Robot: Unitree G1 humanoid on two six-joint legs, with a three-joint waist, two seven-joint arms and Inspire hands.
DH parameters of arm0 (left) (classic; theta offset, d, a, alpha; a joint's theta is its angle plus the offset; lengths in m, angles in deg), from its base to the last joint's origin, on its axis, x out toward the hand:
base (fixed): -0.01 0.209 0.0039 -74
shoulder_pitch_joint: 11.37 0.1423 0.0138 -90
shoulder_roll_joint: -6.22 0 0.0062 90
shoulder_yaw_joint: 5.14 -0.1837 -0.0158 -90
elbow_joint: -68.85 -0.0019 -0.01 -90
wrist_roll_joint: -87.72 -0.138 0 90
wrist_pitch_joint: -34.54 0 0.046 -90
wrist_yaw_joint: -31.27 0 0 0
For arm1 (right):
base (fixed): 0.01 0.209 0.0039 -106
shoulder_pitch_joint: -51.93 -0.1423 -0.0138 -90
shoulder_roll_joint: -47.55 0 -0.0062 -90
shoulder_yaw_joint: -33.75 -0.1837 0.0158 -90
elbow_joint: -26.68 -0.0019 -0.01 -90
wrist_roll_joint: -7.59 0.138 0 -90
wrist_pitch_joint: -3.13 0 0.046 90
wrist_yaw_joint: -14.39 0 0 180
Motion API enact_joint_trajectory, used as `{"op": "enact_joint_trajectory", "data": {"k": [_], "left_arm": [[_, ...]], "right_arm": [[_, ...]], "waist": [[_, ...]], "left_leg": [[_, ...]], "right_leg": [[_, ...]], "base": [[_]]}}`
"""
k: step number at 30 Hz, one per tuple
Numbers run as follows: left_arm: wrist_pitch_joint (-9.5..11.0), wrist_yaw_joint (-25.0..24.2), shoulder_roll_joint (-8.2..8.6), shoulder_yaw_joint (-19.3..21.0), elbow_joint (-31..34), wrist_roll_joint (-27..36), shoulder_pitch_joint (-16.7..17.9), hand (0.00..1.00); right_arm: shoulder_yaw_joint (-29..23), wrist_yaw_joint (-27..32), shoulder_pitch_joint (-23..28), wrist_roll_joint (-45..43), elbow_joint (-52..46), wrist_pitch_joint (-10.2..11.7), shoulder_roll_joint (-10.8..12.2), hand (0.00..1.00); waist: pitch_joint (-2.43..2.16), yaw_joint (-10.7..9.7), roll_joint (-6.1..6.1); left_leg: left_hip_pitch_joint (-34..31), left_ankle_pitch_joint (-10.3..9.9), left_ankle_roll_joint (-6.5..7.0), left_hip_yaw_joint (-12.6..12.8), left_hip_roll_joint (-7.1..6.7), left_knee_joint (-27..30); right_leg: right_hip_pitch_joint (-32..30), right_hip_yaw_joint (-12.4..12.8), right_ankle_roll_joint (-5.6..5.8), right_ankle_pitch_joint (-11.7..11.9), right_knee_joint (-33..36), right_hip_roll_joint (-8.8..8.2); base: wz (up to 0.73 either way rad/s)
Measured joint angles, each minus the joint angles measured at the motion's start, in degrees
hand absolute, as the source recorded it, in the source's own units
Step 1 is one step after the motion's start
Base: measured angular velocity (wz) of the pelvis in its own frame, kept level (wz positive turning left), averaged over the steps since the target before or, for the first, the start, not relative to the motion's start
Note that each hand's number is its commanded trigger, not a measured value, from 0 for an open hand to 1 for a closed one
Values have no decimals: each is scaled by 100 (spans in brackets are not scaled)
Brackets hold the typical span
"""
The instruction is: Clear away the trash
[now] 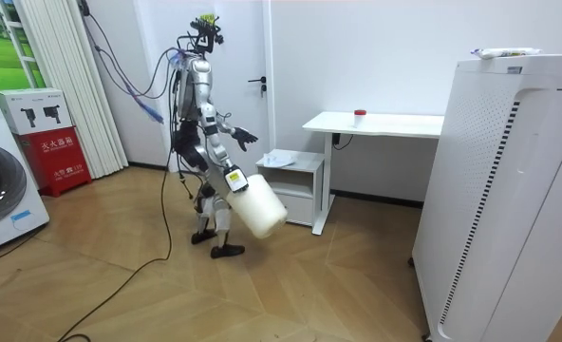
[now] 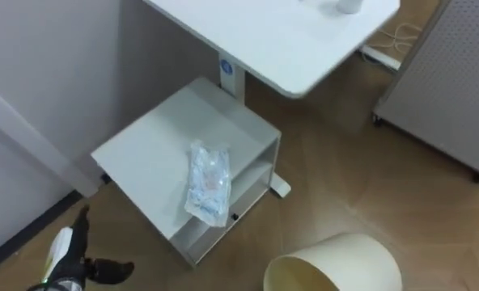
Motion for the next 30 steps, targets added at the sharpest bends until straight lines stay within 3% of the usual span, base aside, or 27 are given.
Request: {"op": "enact_joint_trajectory", "data": {"k": [6,11,13,17,21,30], "left_arm": [[101,236,-32,-74,4,-10,-611,0],[195,415,-82,-314,2,95,-882,0],[260,467,-157,-341,-21,88,-1037,0],[293,692,-234,-530,-118,83,-1276,0],[301,904,-240,-693,-121,80,-1482,0],[278,1113,-239,-859,-113,-302,-1537,0]], "right_arm": [[35,97,-138,233,-131,36,-10,100],[264,140,-197,535,-197,83,13,100],[390,150,-253,699,-214,125,49,100],[540,201,-254,1020,-228,145,105,100],[649,302,-278,1166,-224,129,115,100],[736,239,-427,1523,-176,-9,113,100]], "waist": [[24,-205,29],[72,-360,46],[124,-470,32],[155,-535,29],[158,-553,33],[190,-682,99]], "left_leg": [[-769,-56,-42,43,224,549],[-1203,-140,-88,106,370,875],[-1387,-146,-98,108,425,980],[-1573,-234,-179,112,547,1210],[-1673,-300,-237,102,563,1360],[-1915,-363,-302,7,593,1610]], "right_leg": [[-680,-15,-160,88,196,114],[-1141,90,-242,95,410,195],[-1307,98,-277,83,500,211],[-1493,105,-380,51,669,322],[-1654,120,-449,-73,882,328],[-1878,78,-511,-188,1168,312]], "base": [[-11],[-18],[-2],[-11],[-1],[4]]}}
